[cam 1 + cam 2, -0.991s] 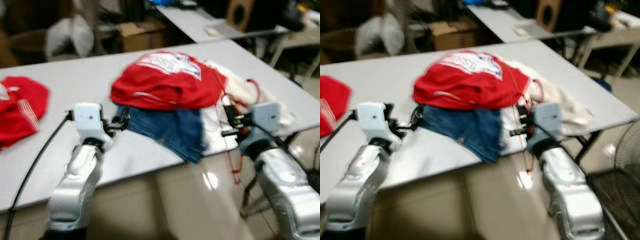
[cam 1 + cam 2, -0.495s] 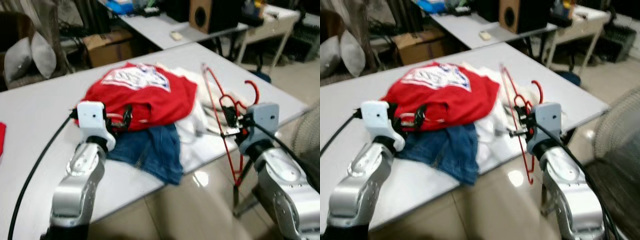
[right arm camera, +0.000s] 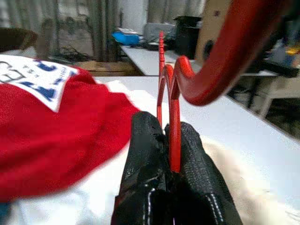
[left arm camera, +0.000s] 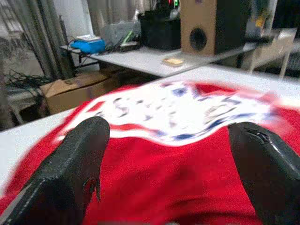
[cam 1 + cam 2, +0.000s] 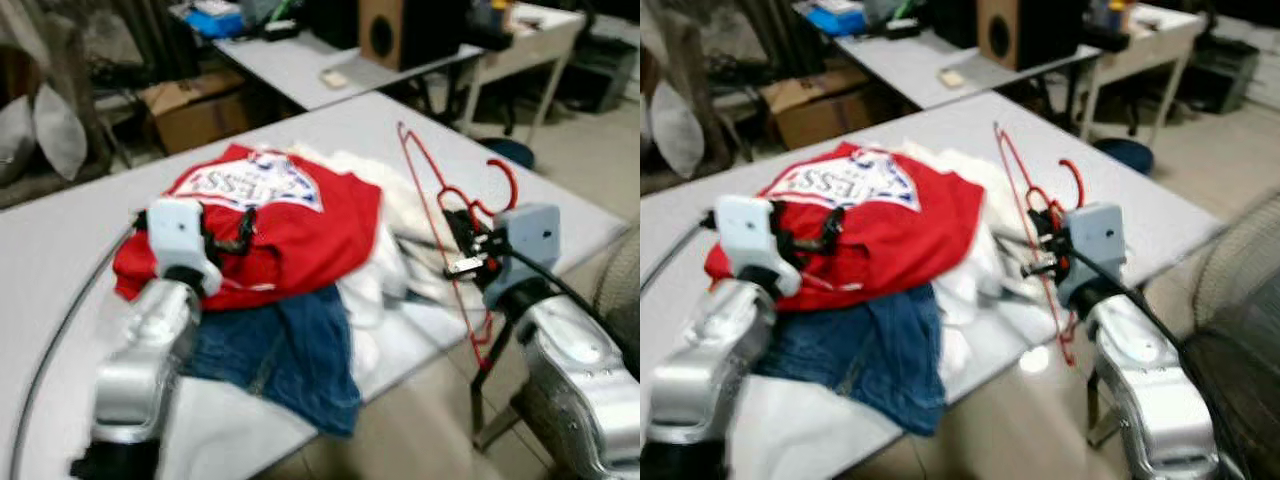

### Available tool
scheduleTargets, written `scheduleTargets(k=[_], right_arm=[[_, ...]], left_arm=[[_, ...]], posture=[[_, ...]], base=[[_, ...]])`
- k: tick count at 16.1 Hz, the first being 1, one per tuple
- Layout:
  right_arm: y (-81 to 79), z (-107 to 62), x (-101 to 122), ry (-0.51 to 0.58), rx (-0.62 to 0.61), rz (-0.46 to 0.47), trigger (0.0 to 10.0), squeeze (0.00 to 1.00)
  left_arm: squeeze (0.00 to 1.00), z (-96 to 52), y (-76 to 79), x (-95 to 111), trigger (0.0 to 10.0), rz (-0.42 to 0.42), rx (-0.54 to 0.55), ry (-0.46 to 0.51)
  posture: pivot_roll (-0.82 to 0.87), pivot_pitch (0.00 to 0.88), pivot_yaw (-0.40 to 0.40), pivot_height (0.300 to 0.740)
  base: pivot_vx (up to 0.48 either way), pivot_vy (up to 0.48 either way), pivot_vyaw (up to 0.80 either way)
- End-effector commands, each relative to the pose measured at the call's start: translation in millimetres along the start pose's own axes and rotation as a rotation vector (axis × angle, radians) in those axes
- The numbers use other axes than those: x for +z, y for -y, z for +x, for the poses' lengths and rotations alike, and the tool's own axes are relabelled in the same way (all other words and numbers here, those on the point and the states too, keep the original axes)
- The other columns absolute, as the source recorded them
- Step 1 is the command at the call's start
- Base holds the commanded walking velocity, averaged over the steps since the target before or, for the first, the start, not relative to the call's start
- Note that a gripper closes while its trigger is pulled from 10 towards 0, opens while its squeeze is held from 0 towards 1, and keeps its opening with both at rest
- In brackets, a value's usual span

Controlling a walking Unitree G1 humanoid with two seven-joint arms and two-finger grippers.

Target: Hang hanger

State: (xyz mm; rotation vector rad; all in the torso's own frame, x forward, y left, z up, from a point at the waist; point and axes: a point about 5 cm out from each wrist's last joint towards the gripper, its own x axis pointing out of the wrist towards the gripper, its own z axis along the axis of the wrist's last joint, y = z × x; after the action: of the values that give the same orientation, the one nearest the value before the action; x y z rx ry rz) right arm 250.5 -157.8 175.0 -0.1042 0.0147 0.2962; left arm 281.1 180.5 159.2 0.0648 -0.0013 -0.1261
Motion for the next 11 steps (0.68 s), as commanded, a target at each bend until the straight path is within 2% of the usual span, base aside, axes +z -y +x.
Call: scheduleTargets(k=[1,2,5,6,7,10,11], right_arm=[[-4.1,-0.1,5,0.026,0.033,-0.002,10.0,0.00],[-5.8,-0.2,5,0.030,0.054,-0.004,10.0,0.00],[-8.8,1.0,5,0.042,0.110,-0.013,10.0,0.00],[-9.9,1.8,5,0.045,0.127,-0.017,10.0,0.00],[-9.4,2.4,5,0.046,0.136,-0.022,10.0,0.00],[-7.6,2.3,5,0.048,0.138,-0.027,10.0,0.00],[-6.6,1.6,4,0.049,0.135,-0.029,10.0,0.00]], left_arm=[[0.00,-2.6,-5.1,-5,10.0,0.026,-0.044,-0.020],[1.00,-4.0,-8.8,-5,10.0,0.052,-0.085,-0.025],[1.00,-9.2,-22.0,-4,10.0,0.192,-0.189,-0.067],[0.92,-10.0,-26.9,-5,10.0,0.258,-0.251,-0.092],[0.00,-9.3,-27.8,-8,10.0,0.319,-0.352,-0.121],[0.00,-5.9,-27.2,-10,10.0,0.359,-0.425,-0.155],[0.00,-1.7,-26.8,-13,10.0,0.406,-0.443,-0.176]], posture=[[-0.21,0.000,0.078,0.740],[-0.20,0.000,0.077,0.740],[-0.17,0.000,0.068,0.740],[-0.17,0.000,0.067,0.740],[-0.17,0.000,0.069,0.740],[-0.17,0.000,0.076,0.740],[-0.17,0.000,0.082,0.740]], base=[[0.000,0.000,0.00],[0.000,0.000,0.00],[0.000,0.000,0.00],[0.000,0.000,0.00],[0.000,0.000,0.00],[0.000,0.000,0.00],[0.000,0.000,0.00]])
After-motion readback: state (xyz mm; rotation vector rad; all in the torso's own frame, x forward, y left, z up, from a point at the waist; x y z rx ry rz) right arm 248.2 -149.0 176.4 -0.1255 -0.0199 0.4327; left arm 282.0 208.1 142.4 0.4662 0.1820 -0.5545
